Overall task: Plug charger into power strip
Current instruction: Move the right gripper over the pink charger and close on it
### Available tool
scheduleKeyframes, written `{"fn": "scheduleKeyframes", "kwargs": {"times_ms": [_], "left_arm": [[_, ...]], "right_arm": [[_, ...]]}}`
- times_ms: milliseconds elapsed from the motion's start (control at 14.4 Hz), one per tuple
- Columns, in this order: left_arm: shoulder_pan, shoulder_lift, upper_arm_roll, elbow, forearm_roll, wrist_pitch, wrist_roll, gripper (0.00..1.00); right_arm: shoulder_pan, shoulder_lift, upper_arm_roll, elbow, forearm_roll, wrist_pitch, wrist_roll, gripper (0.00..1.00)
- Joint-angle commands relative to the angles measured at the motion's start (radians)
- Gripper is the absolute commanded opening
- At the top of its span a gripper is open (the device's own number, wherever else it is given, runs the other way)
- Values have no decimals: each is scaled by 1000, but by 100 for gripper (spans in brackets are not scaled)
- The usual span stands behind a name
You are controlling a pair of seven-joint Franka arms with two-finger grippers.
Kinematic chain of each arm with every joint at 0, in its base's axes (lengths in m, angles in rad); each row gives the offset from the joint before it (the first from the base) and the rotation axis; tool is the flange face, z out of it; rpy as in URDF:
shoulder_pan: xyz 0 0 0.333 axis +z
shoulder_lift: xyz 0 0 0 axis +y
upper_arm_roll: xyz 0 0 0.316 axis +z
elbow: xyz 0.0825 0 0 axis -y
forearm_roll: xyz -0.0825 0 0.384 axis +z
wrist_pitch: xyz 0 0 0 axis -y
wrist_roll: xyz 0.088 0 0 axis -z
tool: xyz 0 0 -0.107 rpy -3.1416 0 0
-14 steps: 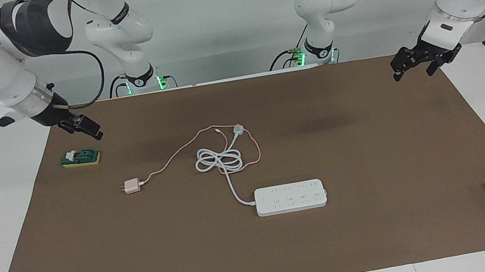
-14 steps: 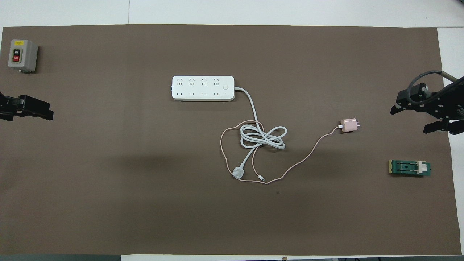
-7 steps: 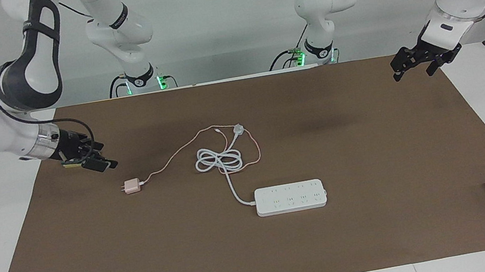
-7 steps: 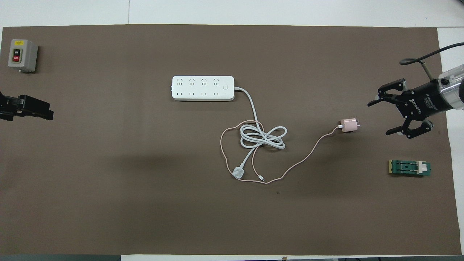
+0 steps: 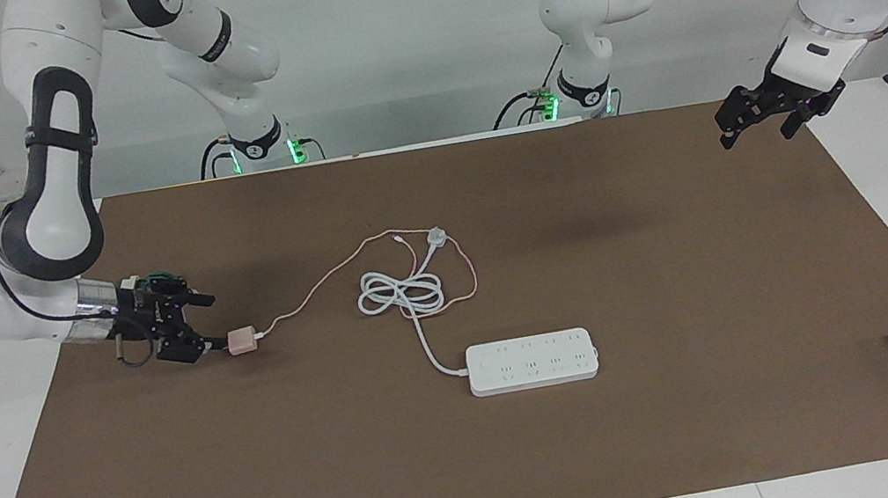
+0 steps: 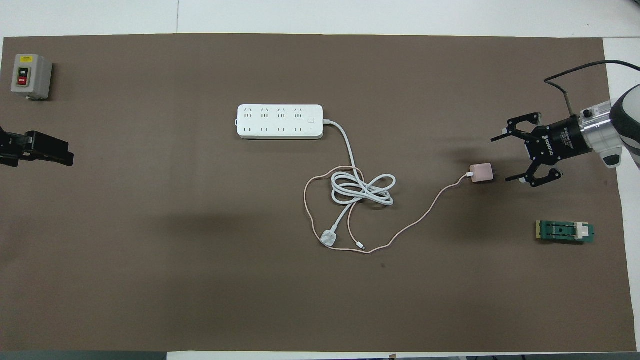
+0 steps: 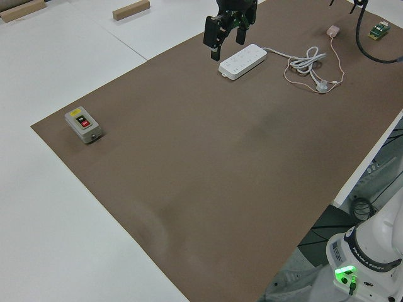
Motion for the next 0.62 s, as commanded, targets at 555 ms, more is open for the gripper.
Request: {"fn": "scheduleKeyframes", "kwargs": {"times_ms": [555], "left_arm": [[4,-42,12,-33,8,4,17,100]], "right_arm": [[-34,122,9,-30,94,9,-28,100]]}}
